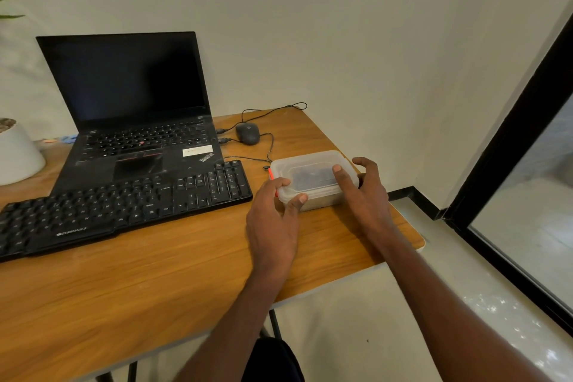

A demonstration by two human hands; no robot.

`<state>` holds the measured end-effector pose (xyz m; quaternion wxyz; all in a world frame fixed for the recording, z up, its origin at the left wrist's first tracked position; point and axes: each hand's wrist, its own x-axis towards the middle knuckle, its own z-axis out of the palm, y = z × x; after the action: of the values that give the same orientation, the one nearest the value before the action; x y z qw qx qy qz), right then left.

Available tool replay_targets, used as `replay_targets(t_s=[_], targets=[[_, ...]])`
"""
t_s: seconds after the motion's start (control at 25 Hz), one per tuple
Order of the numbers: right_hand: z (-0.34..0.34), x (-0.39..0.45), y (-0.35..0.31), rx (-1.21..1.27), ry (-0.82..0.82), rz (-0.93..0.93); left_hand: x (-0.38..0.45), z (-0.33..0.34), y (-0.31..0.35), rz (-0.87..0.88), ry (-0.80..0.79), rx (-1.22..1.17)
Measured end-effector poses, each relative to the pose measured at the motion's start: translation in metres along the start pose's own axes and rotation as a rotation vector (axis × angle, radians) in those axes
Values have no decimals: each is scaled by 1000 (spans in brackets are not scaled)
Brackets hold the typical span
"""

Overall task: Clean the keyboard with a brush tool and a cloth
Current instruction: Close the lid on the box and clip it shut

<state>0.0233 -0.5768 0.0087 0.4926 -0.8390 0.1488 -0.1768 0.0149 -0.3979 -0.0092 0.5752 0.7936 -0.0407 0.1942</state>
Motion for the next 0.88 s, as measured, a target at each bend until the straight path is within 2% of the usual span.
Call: replay_targets(t_s=[0.2,0.48,0.76,0.88], targets=[[-7,-2,1,240,66,-25,-2,0,1,11,-3,-4],[-6,-7,1,249,220,-184,0,2,-4,-52,-1,-51],[-8,-7,1,188,245,-208,-2,-1,4,-24,12,-69],[-11,-8,0,259,223,-142,-2,-2,7,-19,-14,-62]])
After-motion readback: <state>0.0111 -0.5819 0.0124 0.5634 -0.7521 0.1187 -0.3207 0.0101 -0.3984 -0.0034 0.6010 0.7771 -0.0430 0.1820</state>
